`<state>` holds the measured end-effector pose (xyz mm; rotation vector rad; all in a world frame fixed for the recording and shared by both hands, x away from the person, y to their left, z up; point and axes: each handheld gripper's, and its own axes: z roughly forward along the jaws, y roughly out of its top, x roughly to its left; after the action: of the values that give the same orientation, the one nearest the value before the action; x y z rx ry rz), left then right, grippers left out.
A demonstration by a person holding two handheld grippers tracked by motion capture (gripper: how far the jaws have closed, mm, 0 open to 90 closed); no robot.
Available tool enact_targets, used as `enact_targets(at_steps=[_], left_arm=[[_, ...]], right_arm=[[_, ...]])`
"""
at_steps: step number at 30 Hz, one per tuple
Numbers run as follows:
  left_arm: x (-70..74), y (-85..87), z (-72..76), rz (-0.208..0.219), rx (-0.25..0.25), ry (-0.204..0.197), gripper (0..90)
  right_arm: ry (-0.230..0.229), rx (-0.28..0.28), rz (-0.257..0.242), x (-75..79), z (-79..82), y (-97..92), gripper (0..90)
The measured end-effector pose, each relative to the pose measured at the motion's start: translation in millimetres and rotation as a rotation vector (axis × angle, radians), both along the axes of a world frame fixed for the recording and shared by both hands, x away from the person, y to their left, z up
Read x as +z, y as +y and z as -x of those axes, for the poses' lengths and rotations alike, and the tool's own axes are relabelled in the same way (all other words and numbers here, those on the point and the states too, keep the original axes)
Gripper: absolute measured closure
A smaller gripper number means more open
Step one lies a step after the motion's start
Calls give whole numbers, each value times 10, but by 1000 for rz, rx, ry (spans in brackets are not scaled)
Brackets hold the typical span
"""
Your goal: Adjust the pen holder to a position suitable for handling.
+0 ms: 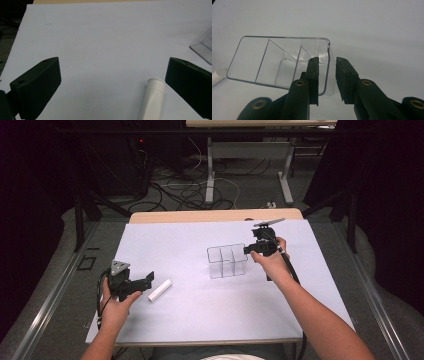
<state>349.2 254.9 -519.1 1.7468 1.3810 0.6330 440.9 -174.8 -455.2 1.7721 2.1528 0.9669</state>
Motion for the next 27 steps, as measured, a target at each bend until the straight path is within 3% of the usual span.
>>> enact_targets(at_steps=[2,8,16,27], left_arm=[[-2,0,-2,0,0,1,3],[-2,-2,-3,-6,-5,3,4],[-5,-5,-4,-4,-6,4,4],[-4,2,-5,-10,-10,8,4]], right_arm=[[-35,2,-2,6,20,-22,757],[-77,-2,23,-9,50,-79,899],[-105,-14,67,-99,19,-83,900],[-84,-8,100,-225,-23,-11,900]])
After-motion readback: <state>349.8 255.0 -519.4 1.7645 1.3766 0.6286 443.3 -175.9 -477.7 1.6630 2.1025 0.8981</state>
